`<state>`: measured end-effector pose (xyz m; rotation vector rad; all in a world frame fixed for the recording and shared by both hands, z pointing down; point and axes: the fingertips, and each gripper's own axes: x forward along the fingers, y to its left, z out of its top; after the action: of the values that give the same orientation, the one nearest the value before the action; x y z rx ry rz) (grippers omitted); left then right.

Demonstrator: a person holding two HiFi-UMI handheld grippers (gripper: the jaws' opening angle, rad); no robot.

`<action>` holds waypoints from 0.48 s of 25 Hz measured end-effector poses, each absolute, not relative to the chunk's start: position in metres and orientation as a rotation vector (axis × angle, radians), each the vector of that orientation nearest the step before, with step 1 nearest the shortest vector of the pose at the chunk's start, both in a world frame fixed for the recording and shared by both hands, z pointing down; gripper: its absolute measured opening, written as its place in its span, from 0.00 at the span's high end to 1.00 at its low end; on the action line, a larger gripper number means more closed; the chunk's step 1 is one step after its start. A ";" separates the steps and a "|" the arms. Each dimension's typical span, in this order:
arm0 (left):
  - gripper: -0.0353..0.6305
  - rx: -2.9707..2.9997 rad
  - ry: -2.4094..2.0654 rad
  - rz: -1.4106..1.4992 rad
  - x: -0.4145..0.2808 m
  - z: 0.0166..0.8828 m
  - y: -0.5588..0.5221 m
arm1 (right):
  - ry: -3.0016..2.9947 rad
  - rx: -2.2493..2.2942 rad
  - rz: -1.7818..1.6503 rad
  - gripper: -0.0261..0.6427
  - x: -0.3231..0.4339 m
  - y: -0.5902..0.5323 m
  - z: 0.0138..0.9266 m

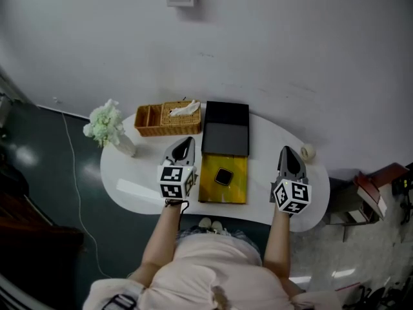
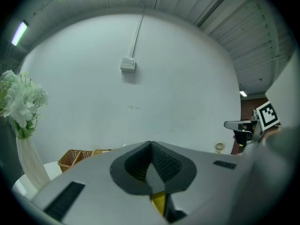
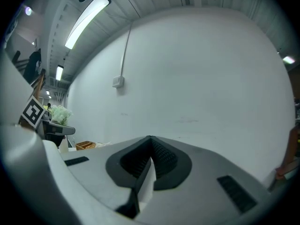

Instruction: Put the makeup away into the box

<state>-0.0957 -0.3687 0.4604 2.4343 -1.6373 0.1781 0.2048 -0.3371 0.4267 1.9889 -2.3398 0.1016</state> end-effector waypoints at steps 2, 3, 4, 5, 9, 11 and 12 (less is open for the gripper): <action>0.91 2.433 -1.642 0.172 -0.096 0.461 -0.369 | -2.321 1.995 0.088 0.94 0.208 -0.337 0.427; 0.91 2.433 -1.643 0.170 -0.095 0.461 -0.369 | -2.310 2.001 0.081 0.94 0.210 -0.336 0.427; 0.91 2.432 -1.644 0.168 -0.095 0.461 -0.368 | -2.297 2.007 0.075 0.94 0.213 -0.336 0.427; 0.91 2.431 -1.644 0.167 -0.094 0.461 -0.368 | -2.284 2.011 0.071 0.94 0.215 -0.336 0.426; 0.91 2.420 -1.644 0.166 -0.094 0.465 -0.369 | -2.263 2.009 0.069 0.94 0.219 -0.337 0.429; 0.91 2.417 -1.646 0.168 -0.095 0.465 -0.369 | -2.259 2.010 0.076 0.94 0.220 -0.336 0.431; 0.91 2.416 -1.647 0.170 -0.095 0.465 -0.370 | -2.258 2.010 0.078 0.94 0.221 -0.336 0.432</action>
<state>-0.0948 -0.3696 0.4651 2.4164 -1.6468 0.1696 0.2206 -0.3360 0.4322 2.0097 -2.2579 0.0785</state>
